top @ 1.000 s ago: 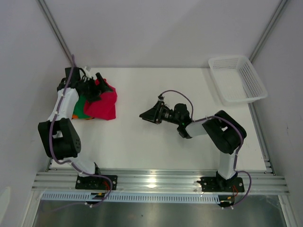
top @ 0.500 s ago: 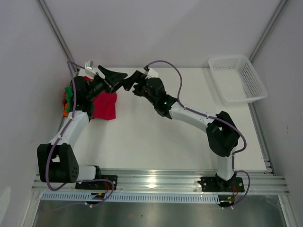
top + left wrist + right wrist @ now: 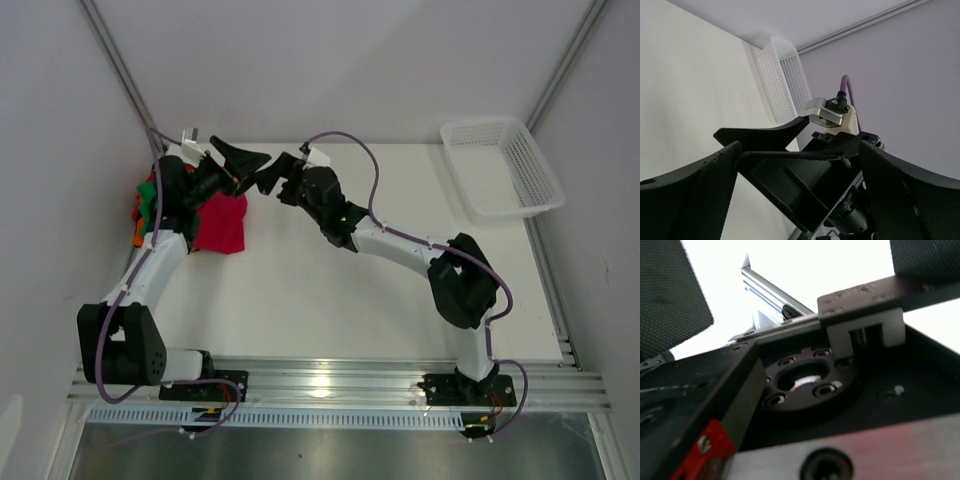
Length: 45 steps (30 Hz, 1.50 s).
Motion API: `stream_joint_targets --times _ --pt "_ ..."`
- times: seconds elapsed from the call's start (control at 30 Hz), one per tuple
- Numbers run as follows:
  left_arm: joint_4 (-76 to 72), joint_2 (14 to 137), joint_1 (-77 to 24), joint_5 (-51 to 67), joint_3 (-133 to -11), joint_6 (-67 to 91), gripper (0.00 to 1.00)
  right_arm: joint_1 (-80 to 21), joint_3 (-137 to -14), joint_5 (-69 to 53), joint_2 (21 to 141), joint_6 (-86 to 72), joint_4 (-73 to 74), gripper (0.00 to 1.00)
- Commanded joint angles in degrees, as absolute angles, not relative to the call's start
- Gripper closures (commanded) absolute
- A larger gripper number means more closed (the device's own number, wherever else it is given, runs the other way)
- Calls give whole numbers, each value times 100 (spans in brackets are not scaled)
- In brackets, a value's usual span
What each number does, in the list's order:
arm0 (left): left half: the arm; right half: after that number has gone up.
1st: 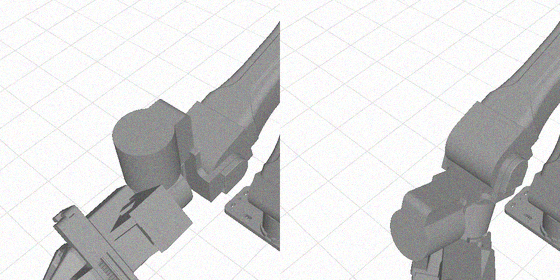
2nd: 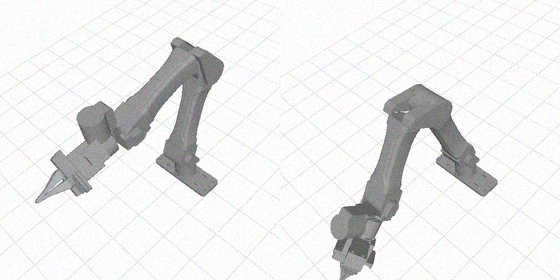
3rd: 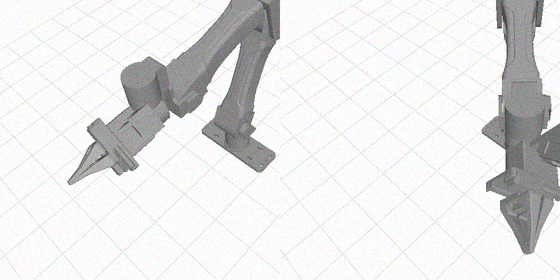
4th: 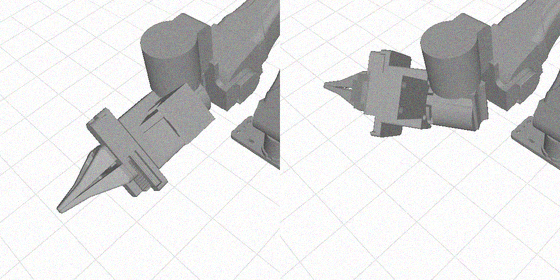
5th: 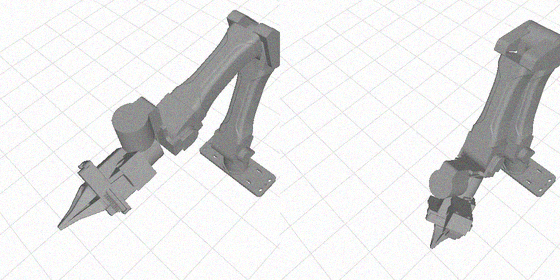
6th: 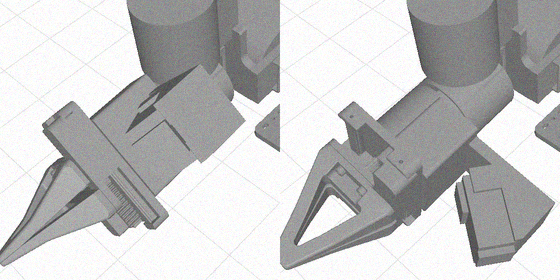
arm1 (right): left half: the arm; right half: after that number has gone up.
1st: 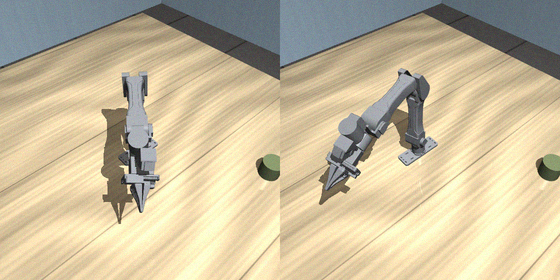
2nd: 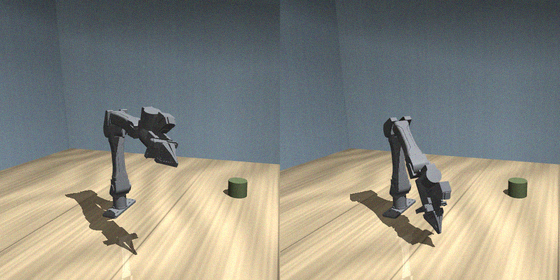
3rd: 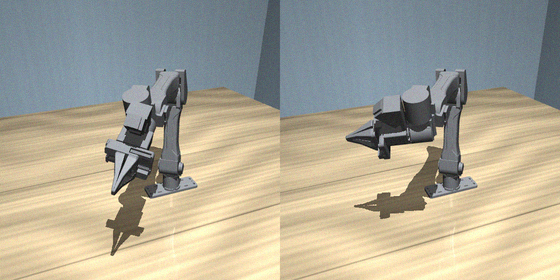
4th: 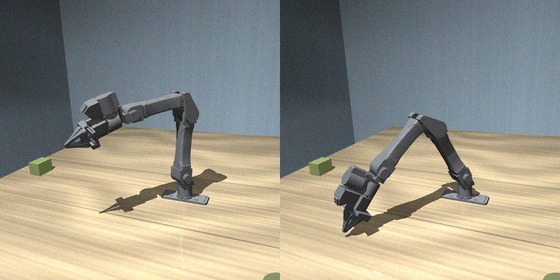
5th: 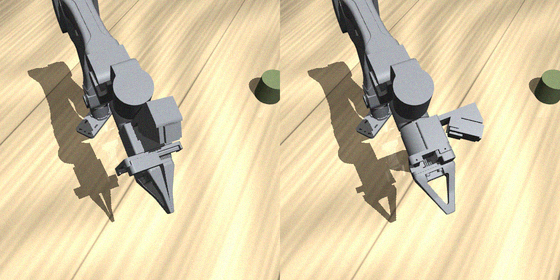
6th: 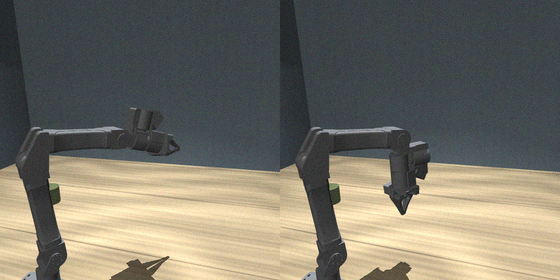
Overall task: Fold and stack the t-shirts
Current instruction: Put the neatly folded tshirt into the corner of the board with the left arm
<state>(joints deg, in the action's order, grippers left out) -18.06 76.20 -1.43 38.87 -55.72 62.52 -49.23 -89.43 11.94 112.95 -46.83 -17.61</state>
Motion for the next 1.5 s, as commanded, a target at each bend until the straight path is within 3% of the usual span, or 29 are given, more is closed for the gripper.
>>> stream_joint_targets --times 0.0,0.6,0.73,0.8,0.87,1.03,1.2,1.33,1.47 --pt "-1889 7682 -272 4447 -6293 6091 1 -5168 -9385 1257 11364 -4211 -1521 1" --pt "-1626 7471 -316 3780 -6284 6214 1 -5247 -9360 1107 11180 -3789 -1723 1" --pt "-1917 7611 -273 4085 -6335 6136 0 -5256 -10070 1046 11390 -3622 -289 1" --pt "-894 7830 -36 4123 -6904 5105 1 -5273 -10651 1536 11496 -3237 681 1" --pt "751 7910 261 3790 -7563 4285 1 -5256 -10897 2167 11487 -2612 1816 1" --pt "3518 8252 387 1142 -8621 2050 1 -5221 -10513 3698 11215 -2153 2951 1" --pt "4508 8850 431 -464 -9035 1556 1 -5098 -9924 4851 10716 -3189 3428 1" --pt "4324 8772 466 -772 -8386 1608 0 -4852 -8696 4028 10031 -3392 2684 1" --pt "4193 8816 580 -889 -7972 1503 0 -4755 -8411 3701 9774 -3428 2671 1"
